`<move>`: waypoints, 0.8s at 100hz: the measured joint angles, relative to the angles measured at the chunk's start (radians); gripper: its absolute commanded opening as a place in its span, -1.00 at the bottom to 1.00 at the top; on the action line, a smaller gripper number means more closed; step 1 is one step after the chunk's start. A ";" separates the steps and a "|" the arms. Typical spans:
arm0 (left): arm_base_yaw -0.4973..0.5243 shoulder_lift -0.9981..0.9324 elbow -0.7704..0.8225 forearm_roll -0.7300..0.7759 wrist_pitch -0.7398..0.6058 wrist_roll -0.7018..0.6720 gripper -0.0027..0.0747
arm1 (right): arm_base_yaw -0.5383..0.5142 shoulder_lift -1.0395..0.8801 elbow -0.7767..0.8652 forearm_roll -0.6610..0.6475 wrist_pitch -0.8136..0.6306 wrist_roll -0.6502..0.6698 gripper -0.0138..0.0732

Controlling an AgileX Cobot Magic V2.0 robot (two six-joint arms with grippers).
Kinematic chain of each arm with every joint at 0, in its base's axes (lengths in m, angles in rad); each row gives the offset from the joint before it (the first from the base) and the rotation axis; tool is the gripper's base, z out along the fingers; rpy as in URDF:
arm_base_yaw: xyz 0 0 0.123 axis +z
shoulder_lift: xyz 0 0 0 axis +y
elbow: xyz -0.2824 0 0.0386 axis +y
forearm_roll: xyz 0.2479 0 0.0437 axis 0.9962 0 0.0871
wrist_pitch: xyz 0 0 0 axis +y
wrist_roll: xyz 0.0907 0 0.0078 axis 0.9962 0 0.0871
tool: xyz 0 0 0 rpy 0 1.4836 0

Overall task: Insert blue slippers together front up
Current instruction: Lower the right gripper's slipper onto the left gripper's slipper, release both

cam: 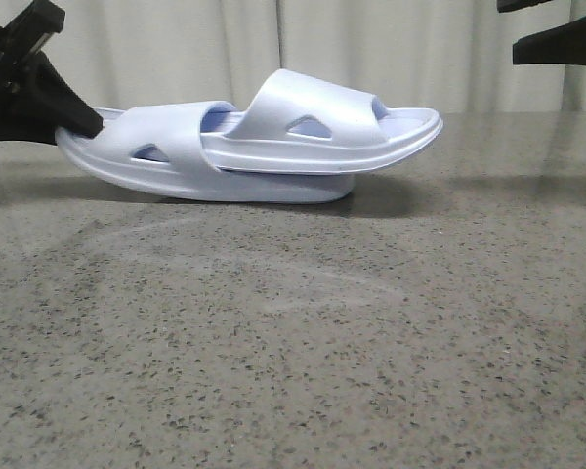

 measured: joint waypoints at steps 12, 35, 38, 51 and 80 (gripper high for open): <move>0.000 0.000 -0.007 0.025 0.012 0.046 0.06 | 0.000 0.000 0.000 -0.004 0.001 0.000 0.00; 0.002 -0.022 -0.078 0.142 0.093 0.072 0.36 | 0.000 0.000 0.000 -0.024 0.004 0.000 -0.06; 0.006 -0.035 -0.087 0.146 0.104 0.074 0.36 | 0.000 0.000 0.000 -0.024 0.004 0.000 -0.15; 0.051 -0.104 -0.110 0.150 0.145 0.074 0.25 | -0.008 0.000 0.000 -0.039 0.006 0.000 -0.69; 0.152 -0.315 -0.112 0.157 0.184 0.074 -0.89 | -0.022 -0.081 0.000 -0.067 0.006 0.000 -0.87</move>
